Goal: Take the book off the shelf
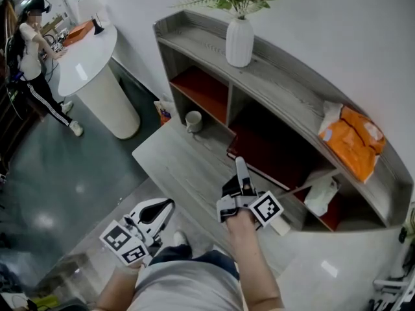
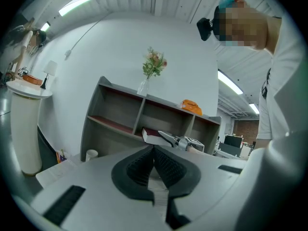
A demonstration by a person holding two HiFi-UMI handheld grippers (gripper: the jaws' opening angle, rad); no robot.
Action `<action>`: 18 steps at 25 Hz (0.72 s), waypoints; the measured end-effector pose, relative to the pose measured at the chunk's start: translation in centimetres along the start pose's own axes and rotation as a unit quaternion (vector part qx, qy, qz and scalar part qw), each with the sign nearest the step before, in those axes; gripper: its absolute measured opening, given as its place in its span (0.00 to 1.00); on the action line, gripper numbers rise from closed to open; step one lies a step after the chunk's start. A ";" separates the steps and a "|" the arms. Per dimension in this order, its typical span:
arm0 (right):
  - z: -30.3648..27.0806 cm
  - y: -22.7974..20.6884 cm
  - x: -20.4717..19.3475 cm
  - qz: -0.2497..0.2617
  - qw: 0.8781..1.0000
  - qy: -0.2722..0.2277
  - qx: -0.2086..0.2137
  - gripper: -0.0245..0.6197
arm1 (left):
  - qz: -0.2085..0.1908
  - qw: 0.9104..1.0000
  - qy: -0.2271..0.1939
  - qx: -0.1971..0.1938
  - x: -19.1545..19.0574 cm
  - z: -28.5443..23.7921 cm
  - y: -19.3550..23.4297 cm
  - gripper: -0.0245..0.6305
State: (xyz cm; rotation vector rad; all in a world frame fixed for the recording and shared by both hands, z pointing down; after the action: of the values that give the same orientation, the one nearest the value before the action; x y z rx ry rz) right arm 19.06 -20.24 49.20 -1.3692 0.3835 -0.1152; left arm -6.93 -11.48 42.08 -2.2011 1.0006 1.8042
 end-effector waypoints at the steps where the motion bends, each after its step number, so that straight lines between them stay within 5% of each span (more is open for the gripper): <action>1: -0.3 -0.1 0.2 -0.006 1.000 -0.006 -0.003 0.57 | 0.001 1.000 0.000 -0.001 0.0 0.1 0.2 0.06; 15: -2.4 -0.7 1.6 -0.065 0.997 -0.044 -0.003 0.57 | 0.007 1.000 0.004 0.012 -0.5 1.5 1.8 0.06; 18: -2.5 -0.6 1.6 -0.051 0.998 -0.040 -0.011 0.41 | 0.009 1.000 0.003 0.017 -0.7 1.8 1.9 0.06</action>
State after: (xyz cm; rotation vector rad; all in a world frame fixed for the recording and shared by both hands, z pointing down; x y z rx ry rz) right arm 19.82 -23.13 49.05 -1.4099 0.2483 -0.1400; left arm -9.54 -11.79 42.77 -2.1870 1.0474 1.7749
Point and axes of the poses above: the fingertips, and each gripper's own axes: z backward along the fingers, y to its left, x out of its top, the point moved 6 cm from there along z, backward along the fingers, and after that the axes turned 9 degrees about y, right-handed, at the moved point
